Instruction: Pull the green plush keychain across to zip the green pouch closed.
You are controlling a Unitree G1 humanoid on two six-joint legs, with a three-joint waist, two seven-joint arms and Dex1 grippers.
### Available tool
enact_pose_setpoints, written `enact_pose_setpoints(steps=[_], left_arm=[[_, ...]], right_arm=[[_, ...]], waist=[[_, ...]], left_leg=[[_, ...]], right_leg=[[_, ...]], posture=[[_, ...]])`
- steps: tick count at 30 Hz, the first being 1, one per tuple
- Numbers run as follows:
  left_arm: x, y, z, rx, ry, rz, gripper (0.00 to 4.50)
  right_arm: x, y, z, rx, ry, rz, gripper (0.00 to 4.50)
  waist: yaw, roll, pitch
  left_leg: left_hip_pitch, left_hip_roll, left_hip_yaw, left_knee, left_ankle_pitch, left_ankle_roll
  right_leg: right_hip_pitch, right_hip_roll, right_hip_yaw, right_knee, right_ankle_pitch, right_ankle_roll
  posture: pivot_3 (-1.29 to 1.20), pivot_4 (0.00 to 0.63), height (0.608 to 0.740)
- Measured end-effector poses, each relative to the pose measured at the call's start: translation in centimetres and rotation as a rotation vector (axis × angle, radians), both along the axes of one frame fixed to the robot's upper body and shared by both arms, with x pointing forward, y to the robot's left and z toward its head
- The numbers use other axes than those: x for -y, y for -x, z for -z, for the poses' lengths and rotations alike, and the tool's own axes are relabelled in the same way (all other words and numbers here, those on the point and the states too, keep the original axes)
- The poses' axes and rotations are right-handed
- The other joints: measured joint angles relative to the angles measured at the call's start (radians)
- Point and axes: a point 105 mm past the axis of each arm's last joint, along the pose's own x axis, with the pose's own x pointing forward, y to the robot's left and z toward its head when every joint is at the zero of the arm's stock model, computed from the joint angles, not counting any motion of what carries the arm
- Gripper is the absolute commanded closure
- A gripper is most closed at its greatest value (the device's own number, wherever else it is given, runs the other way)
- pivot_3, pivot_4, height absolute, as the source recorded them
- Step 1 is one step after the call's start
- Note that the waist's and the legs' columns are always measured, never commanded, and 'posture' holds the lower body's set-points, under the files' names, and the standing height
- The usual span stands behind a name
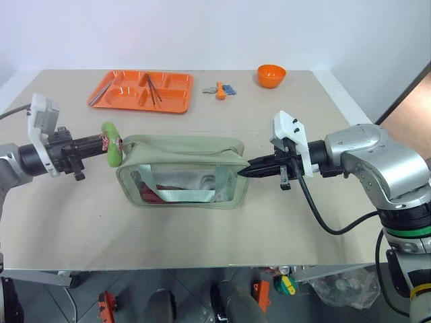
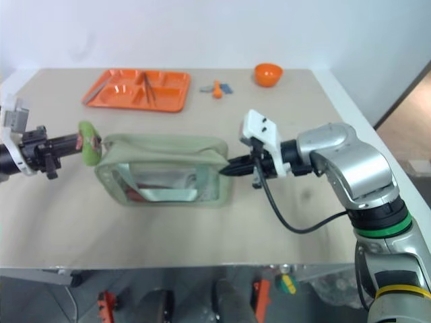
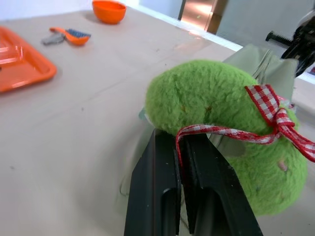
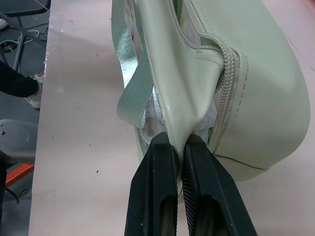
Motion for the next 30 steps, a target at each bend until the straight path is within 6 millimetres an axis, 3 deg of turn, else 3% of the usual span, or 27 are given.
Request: enact_pose_setpoints(steps=[4, 10, 12, 16, 21, 29, 30], left_arm=[[1.6, -0.2, -2.7, 0.109, -0.024, 0.060, 4.48], [5.9, -1.3, -3.9, 0.216, -0.137, 0.163, 4.48], [7.3, -1.5, -4.0, 0.241, -0.181, 0.201, 4.48], [9.0, -1.6, -2.1, 0.232, -0.296, 0.262, 4.48], [9.7, -2.1, -0.3, 0.201, -0.356, 0.282, 2.85], [9.5, -1.8, -0.3, 0.170, -0.347, 0.291, 0.10], [9.3, -1.6, -0.5, 0.170, -0.340, 0.291, 0.05]], right_arm=[[0.0, 0.0, 0.0, 0.002, 0.001, -0.003, 4.50], [-0.2, -0.1, -0.1, 0.006, -0.001, -0.001, 4.50], [-0.2, -0.2, 0.0, 0.005, 0.000, -0.001, 4.50], [-0.2, -0.2, 0.0, 0.007, -0.001, 0.004, 4.50], [-0.3, -0.1, 0.0, 0.011, 0.002, 0.009, 4.50], [-0.3, 0.0, 0.1, 0.005, -0.005, 0.015, 4.50], [-0.3, 0.0, 0.1, 0.005, -0.005, 0.015, 4.50]], waist=[[0.000, 0.000, 0.000], [-0.001, 0.000, 0.000], [-0.002, 0.000, 0.000], [-0.001, 0.000, 0.000], [-0.001, 0.000, 0.000], [-0.002, 0.000, 0.000], [-0.002, 0.000, 0.000]], left_leg=[[0.000, 0.000, 0.001, 0.000, 0.000, 0.000], [0.000, -0.001, 0.001, 0.000, 0.000, 0.000], [0.000, -0.001, 0.001, 0.000, 0.000, 0.000], [0.000, -0.001, 0.001, 0.000, 0.000, 0.000], [0.000, -0.001, 0.001, 0.000, 0.000, 0.000], [0.000, -0.001, 0.001, 0.000, 0.000, 0.000], [0.000, 0.000, 0.001, 0.000, 0.000, 0.000]], right_leg=[[0.000, 0.001, 0.001, 0.000, 0.000, 0.000], [0.000, 0.001, 0.002, 0.000, 0.000, 0.000], [0.000, 0.001, 0.003, 0.000, 0.000, 0.000], [0.000, 0.002, 0.003, 0.000, 0.000, 0.000], [0.000, 0.002, 0.003, 0.000, 0.000, 0.000], [0.000, 0.002, 0.003, 0.000, 0.000, 0.000], [0.000, 0.002, 0.003, 0.000, 0.000, 0.000]], posture=[[0.00, 0.150, 0.740], [0.00, 0.150, 0.740], [0.00, 0.150, 0.740], [0.00, 0.150, 0.740], [0.00, 0.150, 0.740], [0.00, 0.150, 0.740], [0.00, 0.150, 0.740]])
